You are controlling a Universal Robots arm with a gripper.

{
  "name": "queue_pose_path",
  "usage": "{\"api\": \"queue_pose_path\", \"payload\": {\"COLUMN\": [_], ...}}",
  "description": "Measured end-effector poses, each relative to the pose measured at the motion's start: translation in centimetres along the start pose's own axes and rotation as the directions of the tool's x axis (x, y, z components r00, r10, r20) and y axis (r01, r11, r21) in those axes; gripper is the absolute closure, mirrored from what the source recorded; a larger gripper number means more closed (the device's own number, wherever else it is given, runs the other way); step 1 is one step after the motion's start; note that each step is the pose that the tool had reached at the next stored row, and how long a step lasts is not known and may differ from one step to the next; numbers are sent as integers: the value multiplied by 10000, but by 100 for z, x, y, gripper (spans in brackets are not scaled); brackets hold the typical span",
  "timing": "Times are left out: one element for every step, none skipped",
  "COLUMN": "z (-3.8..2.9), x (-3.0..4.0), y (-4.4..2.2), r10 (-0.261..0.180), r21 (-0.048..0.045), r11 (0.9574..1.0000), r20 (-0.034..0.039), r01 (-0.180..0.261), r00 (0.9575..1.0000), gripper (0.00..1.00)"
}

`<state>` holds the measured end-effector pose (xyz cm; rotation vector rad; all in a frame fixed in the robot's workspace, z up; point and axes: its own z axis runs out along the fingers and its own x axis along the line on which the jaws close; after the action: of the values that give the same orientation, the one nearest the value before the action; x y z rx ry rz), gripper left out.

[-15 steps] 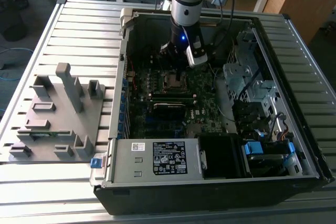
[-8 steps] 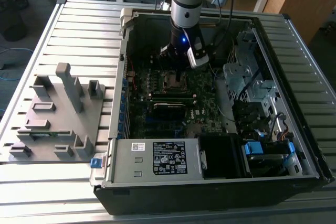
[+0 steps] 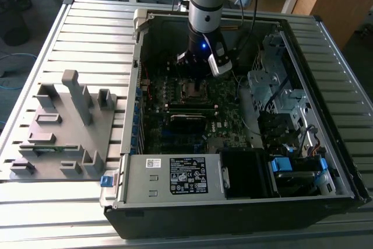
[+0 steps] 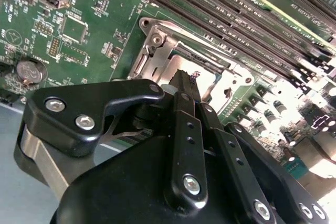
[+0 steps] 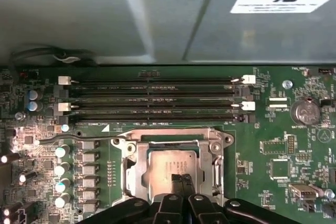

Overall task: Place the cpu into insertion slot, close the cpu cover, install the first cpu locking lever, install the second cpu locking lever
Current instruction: 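Close the cpu cover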

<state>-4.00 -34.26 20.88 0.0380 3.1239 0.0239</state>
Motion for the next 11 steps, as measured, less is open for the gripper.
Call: {"api": "queue_pose_path", "payload": {"z": [1,3,4,5,5,6,6,7,7,8,8], "x": [9,18,29,44,62,80,100,122,145,168,191], "y": [0,-1,-1,-2,-2,-3,-3,-4,-4,-5,-5], "r10": [-28,-55,-77,-93,-104,-115,-124,-131,-134,-139,-145], "r21": [-4,-9,-11,-12,-12,-12,-12,-12,-12,-13,-12], "r11": [10000,10000,10000,10000,9999,9999,9999,9999,9999,9999,9999], "r20": [-1,-2,-1,0,1,2,3,5,7,10,12], "r01": [28,55,77,93,104,115,124,131,134,139,145], "r00": [10000,10000,10000,10000,9999,9999,9999,9999,9999,9999,9999], "gripper": [90,90,90,90,90,90,90,90,90,90,90]}}
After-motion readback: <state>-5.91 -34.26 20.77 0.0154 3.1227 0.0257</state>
